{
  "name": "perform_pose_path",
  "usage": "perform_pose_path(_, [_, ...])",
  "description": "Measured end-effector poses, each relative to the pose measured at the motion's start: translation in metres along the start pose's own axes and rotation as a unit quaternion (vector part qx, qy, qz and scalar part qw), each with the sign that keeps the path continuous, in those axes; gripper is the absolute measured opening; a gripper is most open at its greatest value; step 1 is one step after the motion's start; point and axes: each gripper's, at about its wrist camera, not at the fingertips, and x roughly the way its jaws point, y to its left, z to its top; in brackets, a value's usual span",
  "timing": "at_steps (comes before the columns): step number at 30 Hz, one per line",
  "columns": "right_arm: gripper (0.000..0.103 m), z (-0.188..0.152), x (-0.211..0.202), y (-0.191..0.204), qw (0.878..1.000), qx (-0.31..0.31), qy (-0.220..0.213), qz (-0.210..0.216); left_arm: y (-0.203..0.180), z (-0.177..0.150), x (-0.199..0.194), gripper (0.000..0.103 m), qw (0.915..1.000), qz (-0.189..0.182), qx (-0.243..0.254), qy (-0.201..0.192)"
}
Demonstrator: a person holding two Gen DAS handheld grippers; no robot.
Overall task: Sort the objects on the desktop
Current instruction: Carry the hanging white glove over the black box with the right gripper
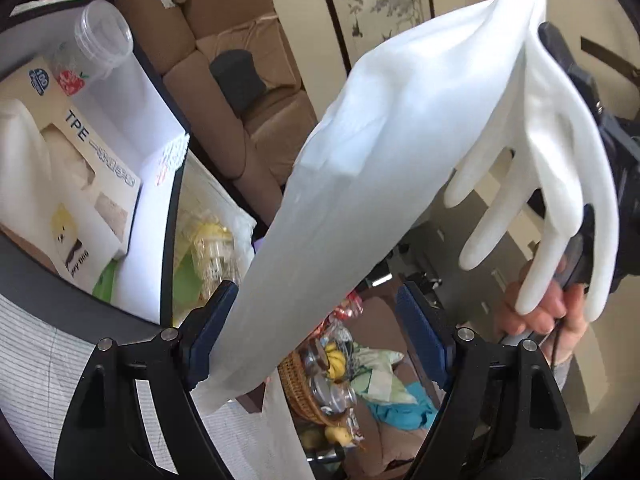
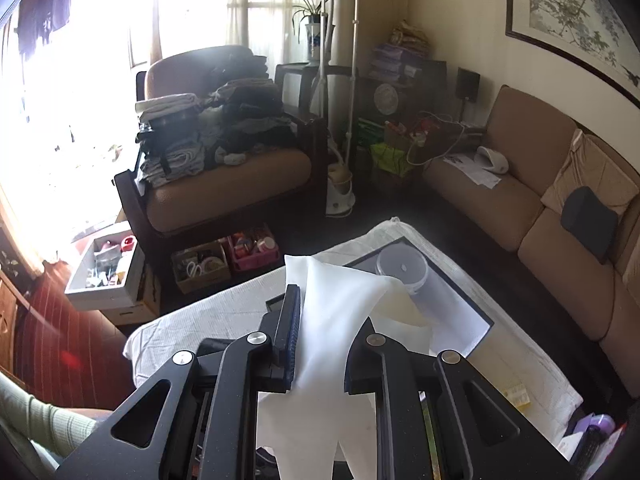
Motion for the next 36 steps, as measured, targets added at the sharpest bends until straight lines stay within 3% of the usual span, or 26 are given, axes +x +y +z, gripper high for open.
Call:
perform_pose_path(4, [0.016, 0.014, 0.037, -0.011, 1.000, 0.007, -0.007, 0.010, 0.018, 0.027, -0.007, 0.079, 0.9994, 0.016, -0.011, -0.028])
perform_pose_path(8, [0.016, 0.028, 0.066, -0.023, 1.000, 0.003, -0.016, 0.015, 0.030, 0.061, -0.010, 0.079, 0.9936, 0.103, 0.019, -0.042])
perform_pose_path(12, [0.016, 0.026, 0.099, -0.036, 1.000, 0.010, -0.010, 0.026, 0.055, 0.076, -0.020, 0.084, 0.9838, 0.173, -0.006, -0.046])
perform_pose_path(16, [0.016, 0.009, 0.120, -0.049, 0.999, 0.035, -0.014, 0.035, 0.063, 0.082, -0.020, 0.090, 0.9811, 0.191, -0.001, -0.031])
perform_pose_path(19, [0.016, 0.001, 0.101, -0.058, 0.997, 0.051, -0.045, 0.039, 0.058, 0.081, -0.015, 0.091, 0.9833, 0.181, 0.012, -0.015])
perform_pose_path(22, [0.016, -0.001, 0.057, -0.066, 0.993, 0.059, -0.087, 0.046, 0.053, 0.080, -0.010, 0.092, 0.9831, 0.181, 0.027, -0.009])
perform_pose_path(26, [0.016, 0.002, 0.000, -0.065, 0.993, 0.041, -0.108, 0.036, 0.043, 0.083, -0.019, 0.098, 0.9813, 0.184, 0.054, -0.015])
perform_pose_path(31, [0.016, 0.009, -0.047, -0.063, 0.991, 0.030, -0.125, 0.029, 0.027, 0.090, -0.044, 0.100, 0.9670, 0.224, 0.114, -0.041])
perform_pose_path(36, [0.016, 0.000, -0.048, -0.063, 0.995, 0.012, -0.096, 0.010, 0.006, 0.077, -0.063, 0.102, 0.9574, 0.250, 0.139, -0.036])
